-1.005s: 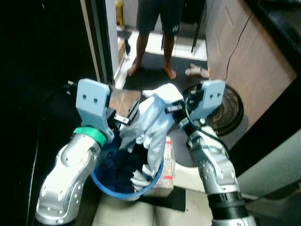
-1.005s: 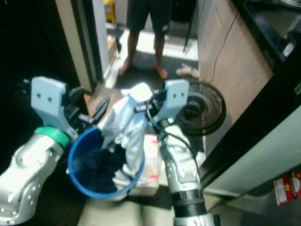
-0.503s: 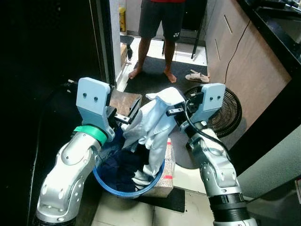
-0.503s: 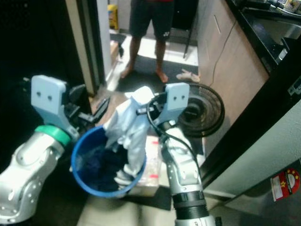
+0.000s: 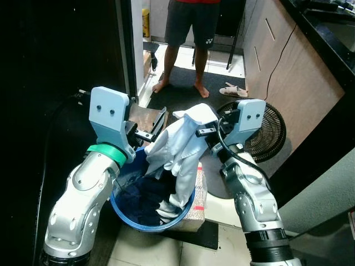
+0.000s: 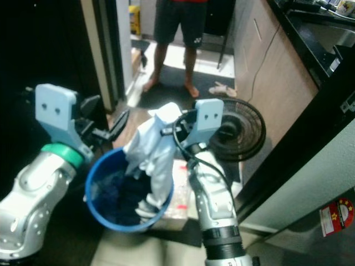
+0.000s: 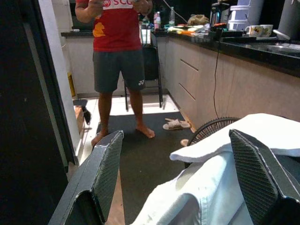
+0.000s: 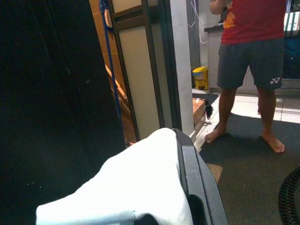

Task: Clothes washing

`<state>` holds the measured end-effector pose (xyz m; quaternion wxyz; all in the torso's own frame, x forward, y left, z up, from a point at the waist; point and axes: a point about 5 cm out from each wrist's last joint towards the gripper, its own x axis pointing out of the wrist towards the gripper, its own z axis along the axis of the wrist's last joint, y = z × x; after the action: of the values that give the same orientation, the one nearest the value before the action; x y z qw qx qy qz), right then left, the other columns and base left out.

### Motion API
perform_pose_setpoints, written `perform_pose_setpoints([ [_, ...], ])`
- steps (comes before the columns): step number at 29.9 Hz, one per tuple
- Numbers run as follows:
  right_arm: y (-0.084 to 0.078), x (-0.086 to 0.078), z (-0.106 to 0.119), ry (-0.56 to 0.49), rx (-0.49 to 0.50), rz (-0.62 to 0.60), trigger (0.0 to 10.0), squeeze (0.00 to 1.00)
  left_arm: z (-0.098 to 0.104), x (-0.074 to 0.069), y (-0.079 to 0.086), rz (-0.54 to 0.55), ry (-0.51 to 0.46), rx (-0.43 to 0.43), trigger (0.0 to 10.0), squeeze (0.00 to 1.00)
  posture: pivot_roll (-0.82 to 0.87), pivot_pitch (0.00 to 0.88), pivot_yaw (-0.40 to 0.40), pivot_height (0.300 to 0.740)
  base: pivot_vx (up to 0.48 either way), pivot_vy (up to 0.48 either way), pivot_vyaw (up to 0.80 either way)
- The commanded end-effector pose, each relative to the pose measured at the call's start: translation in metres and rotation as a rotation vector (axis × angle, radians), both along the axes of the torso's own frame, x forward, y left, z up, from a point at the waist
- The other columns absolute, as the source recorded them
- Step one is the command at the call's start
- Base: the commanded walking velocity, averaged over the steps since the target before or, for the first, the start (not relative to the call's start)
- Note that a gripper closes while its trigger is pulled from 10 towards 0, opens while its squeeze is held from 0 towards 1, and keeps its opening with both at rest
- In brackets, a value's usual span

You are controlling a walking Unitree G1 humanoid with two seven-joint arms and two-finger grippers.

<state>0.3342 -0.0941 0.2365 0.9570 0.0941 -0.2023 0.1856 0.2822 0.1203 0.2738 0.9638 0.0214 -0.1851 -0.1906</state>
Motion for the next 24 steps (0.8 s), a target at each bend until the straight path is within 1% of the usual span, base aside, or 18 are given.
perform_pose_setpoints([
  [1,-0.003,-0.006,0.018,-0.105,0.013,-0.014,10.0,0.0,0.002,0.0,-0.002,-0.013,-0.002,-0.014,10.0,0.0,0.09,0.087,-0.019,0.724,0.0,0.0,0.0],
  [2,-0.002,-0.007,0.021,-0.134,-0.003,-0.021,10.0,0.0,0.004,0.0,-0.002,-0.016,-0.006,-0.018,10.0,0.0,0.09,0.088,-0.019,0.724,0.0,0.0,0.0],
  [3,-0.002,-0.01,0.031,-0.188,-0.018,-0.033,10.0,0.0,0.005,0.0,-0.003,-0.019,-0.011,-0.02,10.0,0.0,0.09,0.087,-0.017,0.724,0.0,0.0,0.0],
  [4,-0.002,-0.01,0.031,-0.188,-0.018,-0.033,10.0,0.0,0.005,0.0,-0.003,-0.019,-0.011,-0.02,10.0,0.0,0.09,0.087,-0.017,0.724,0.0,0.0,0.0],
  [6,-0.002,-0.015,0.054,-0.294,-0.035,-0.051,10.0,0.0,0.006,-0.002,-0.004,-0.027,-0.016,-0.021,10.0,0.0,0.09,0.087,-0.017,0.724,0.0,0.0,0.0],
  [7,-0.002,-0.015,0.054,-0.294,-0.035,-0.051,10.0,0.0,0.006,-0.002,-0.004,-0.027,-0.016,-0.021,10.0,0.0,0.09,0.087,-0.017,0.724,0.0,0.0,0.0],
  [8,-0.003,-0.018,0.067,-0.344,-0.035,-0.057,10.0,0.0,0.007,-0.002,-0.004,-0.03,-0.018,-0.022,10.0,0.0,0.1,0.088,-0.017,0.724,0.0,0.0,0.0],
  [9,-0.003,-0.018,0.067,-0.344,-0.035,-0.057,10.0,0.0,0.007,-0.002,-0.004,-0.03,-0.018,-0.022,10.0,0.0,0.1,0.088,-0.017,0.724,0.0,0.0,0.0],
  [11,-0.004,-0.02,0.075,-0.378,-0.034,-0.061,10.0,0.0,0.007,-0.002,-0.005,-0.033,-0.019,-0.024,10.0,0.0,0.1,0.088,-0.017,0.724,0.0,0.0,0.0],
  [12,-0.005,-0.021,0.085,-0.411,-0.029,-0.063,10.0,0.0,0.007,-0.002,-0.005,-0.034,-0.02,-0.025,10.0,0.0,0.1,0.087,-0.016,0.724,0.0,0.0,0.0],
  [14,-0.005,-0.021,0.085,-0.411,-0.029,-0.063,10.0,0.0,0.007,-0.002,-0.005,-0.034,-0.02,-0.025,10.0,0.0,0.1,0.087,-0.016,0.724,0.0,0.0,0.0],
  [16,-0.008,-0.024,0.113,-0.503,-0.003,-0.069,10.0,0.0,0.006,-0.002,-0.006,-0.037,-0.017,-0.025,10.0,0.0,0.1,0.09,-0.017,0.724,0.0,0.0,0.0],
  [17,-0.008,-0.024,0.113,-0.503,-0.003,-0.069,10.0,0.0,0.006,-0.002,-0.006,-0.037,-0.017,-0.025,10.0,0.0,0.1,0.09,-0.017,0.724,0.0,0.0,0.0],
  [18,-0.009,-0.025,0.123,-0.537,0.01,-0.071,10.0,0.0,0.006,-0.001,-0.006,-0.037,-0.015,-0.026,10.0,0.0,0.1,0.089,-0.016,0.724,0.0,0.0,0.0],
  [19,-0.009,-0.025,0.123,-0.537,0.01,-0.071,10.0,0.0,0.006,-0.001,-0.006,-0.037,-0.015,-0.026,10.0,0.0,0.1,0.089,-0.016,0.724,0.0,0.0,0.0],
  [20,-0.01,-0.026,0.132,-0.567,0.021,-0.073,10.0,0.0,0.006,-0.001,-0.007,-0.037,-0.014,-0.026,10.0,0.0,0.1,0.09,-0.016,0.724,0.0,0.0,0.0],
  [23,-0.01,-0.027,0.138,-0.588,0.028,-0.075,10.0,0.0,0.006,-0.001,-0.007,-0.037,-0.013,-0.027,10.0,0.0,0.11,0.09,-0.015,0.724,0.0,0.0,0.0],
  [24,-0.01,-0.028,0.145,-0.617,0.037,-0.076,10.0,0.0,0.006,0.0,-0.007,-0.036,-0.012,-0.027,10.0,0.0,0.1,0.089,-0.014,0.724,0.0,0.0,0.0],
])
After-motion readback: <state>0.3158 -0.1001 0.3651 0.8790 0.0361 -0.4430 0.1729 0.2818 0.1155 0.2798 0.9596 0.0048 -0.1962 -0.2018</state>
